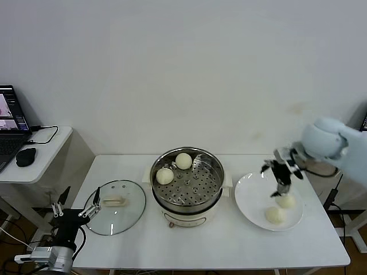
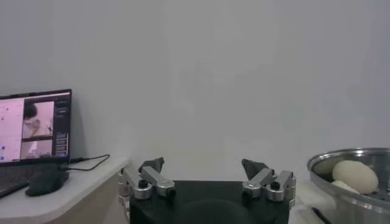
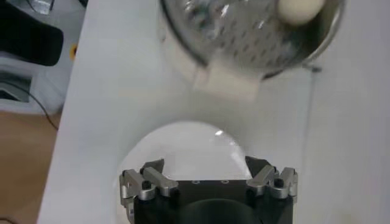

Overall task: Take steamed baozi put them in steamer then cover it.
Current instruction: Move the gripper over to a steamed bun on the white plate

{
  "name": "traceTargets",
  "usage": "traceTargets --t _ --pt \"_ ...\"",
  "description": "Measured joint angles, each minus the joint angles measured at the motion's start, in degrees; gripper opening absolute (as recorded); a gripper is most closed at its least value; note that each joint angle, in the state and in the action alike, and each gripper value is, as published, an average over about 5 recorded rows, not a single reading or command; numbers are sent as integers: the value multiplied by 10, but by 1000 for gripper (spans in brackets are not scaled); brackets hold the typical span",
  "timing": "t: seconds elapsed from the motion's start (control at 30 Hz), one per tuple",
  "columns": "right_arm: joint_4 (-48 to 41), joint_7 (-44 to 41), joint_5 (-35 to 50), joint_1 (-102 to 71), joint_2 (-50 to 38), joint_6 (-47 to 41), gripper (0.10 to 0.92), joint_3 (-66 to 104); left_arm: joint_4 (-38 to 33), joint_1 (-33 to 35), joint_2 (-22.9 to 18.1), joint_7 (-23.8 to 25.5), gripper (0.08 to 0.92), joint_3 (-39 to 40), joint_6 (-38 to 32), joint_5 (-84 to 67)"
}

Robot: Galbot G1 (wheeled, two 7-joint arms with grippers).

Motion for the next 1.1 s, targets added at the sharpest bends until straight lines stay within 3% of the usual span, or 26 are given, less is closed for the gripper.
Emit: traceTargets --t 0.47,1.1 --pt "-61 3 -118 -249 -2 66 823 198 0 11 -18 -1 823 3 0 12" --pt "-131 49 -174 -320 75 64 823 244 7 10 -22 -1 823 -4 -1 12"
